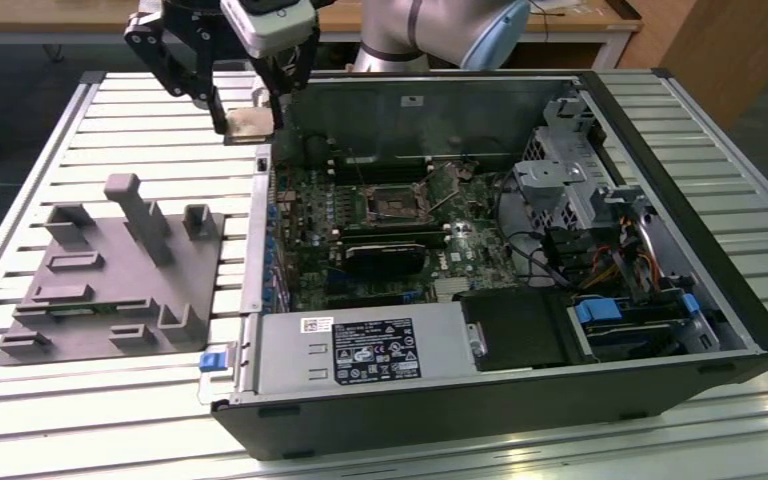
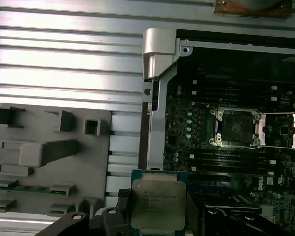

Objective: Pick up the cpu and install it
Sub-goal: 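Pick up the cpu and move it towards the insertion slot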

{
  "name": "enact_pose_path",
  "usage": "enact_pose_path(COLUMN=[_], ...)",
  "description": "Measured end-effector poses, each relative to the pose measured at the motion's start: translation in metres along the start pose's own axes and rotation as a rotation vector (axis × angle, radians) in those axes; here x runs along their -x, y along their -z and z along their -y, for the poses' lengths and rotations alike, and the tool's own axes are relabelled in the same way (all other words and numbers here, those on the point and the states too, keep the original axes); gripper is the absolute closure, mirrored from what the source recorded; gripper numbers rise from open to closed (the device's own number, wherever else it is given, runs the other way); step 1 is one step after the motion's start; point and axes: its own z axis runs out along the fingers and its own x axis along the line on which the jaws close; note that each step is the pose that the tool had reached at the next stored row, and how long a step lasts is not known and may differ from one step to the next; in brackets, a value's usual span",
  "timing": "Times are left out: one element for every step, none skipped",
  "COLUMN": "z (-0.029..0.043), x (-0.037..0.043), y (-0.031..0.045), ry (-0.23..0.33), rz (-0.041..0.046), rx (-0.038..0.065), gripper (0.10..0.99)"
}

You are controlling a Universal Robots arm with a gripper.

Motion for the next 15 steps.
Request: enact_pose_path(z=[0.0001,0.0002,0.0002,0.0003,0.0003,0.0004,0.0005,0.0005,0.0006,0.0006,0.0006,0.0006,0.0006,0.0006,0.0006], x=[0.0034,0.0048,0.0063,0.0078,0.0091,0.0104,0.0122,0.0136,0.0150,0.0163,0.0177,0.0191,0.0207,0.0224,0.0242], y=[-0.0001,-0.0001,-0.0001,-0.0001,-0.0002,-0.0002,-0.0002,-0.0002,-0.0002,-0.0002,-0.0003,-0.0003,-0.0003,-0.0004,-0.0004], ry=[0.000,0.000,0.000,0.000,0.000,0.000,0.000,0.000,0.000,0.000,0.000,0.000,0.000,0.000,0.000], rz=[0.0000,0.0000,0.0000,-0.0001,0.0000,0.0000,0.0000,0.0000,0.0000,-0.0001,0.0000,0.0000,0.0000,0.0000,0.0000], rx=[0.000,0.000,0.000,0.000,0.000,0.000,0.000,0.000,0.000,0.000,0.000,0.000,0.000,0.000,0.000], gripper=[0.545,0.545,0.545,0.545,0.545,0.545,0.545,0.545,0.545,0.545,0.545,0.545,0.545,0.545,0.545])
